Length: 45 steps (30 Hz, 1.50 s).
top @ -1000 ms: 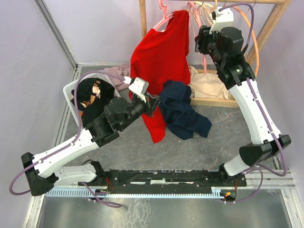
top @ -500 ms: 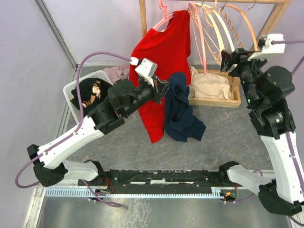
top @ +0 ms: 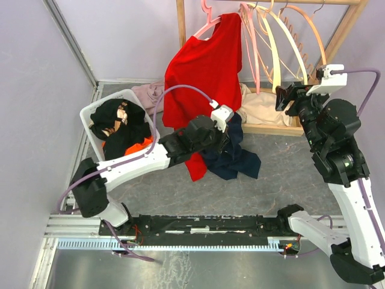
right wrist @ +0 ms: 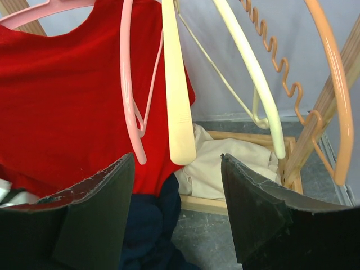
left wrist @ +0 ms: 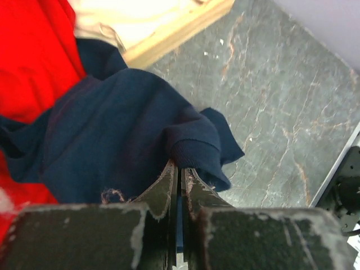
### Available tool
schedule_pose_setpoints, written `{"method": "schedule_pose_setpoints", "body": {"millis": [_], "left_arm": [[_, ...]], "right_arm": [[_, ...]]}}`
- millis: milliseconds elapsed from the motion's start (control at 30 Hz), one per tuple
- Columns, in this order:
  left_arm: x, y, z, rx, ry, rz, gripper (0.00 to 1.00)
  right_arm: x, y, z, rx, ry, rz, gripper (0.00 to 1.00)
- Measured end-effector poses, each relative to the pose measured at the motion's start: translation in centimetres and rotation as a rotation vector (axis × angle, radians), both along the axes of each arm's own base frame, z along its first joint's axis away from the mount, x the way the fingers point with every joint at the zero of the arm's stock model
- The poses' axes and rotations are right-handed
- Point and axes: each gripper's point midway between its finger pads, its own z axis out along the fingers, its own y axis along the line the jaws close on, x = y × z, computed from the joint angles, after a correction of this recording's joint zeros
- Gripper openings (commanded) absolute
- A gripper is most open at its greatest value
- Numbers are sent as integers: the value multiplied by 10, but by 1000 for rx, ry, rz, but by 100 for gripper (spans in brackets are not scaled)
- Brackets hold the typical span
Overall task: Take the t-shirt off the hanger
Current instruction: Place the hanger on the clothesline.
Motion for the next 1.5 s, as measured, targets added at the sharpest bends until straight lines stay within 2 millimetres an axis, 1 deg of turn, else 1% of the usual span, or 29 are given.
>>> {"method": "schedule_pose_setpoints", "body": {"millis": [33,67,133,167,200,300,333,367,400,567,767,967,1100,1167,1467,1500], "left_arm": [[0,-3,-12,14,20,-6,10],[-1,-5,-21,25,34,-11,18],[1,-9,-41,47,64,-9,45],[2,-11,-50,60,76,-8,52],[3,-13,-58,71,86,-7,58],[6,-17,-81,100,114,2,67],[7,-18,-88,110,120,3,74],[7,-19,-94,120,125,7,86],[9,-19,-100,131,127,15,100],[17,-18,-119,163,127,55,99],[25,-19,-134,182,116,90,99],[29,-17,-161,246,96,152,99],[30,-18,-185,311,72,202,99],[31,-20,-191,336,55,225,99],[38,-25,-204,387,29,275,100],[38,-26,-205,391,29,277,98]], "right_arm": [[-1,0,-1,1,1,3,70],[-3,0,-1,3,0,4,70],[-6,-1,-1,8,-5,7,71],[-8,-1,0,10,-9,10,70],[-9,-1,1,11,-11,11,70],[-10,0,1,13,-14,17,69],[-10,0,0,13,-11,18,69],[-10,0,-1,13,-9,19,68],[-10,1,-3,12,-6,21,68],[-8,2,-9,6,11,23,68],[-7,4,-13,2,21,33,69],[-7,5,-13,2,20,40,69],[-8,5,-13,3,17,40,69],[-9,4,-13,3,16,40,69],[-9,4,-16,1,23,40,70],[-9,4,-16,1,23,40,69]]}}
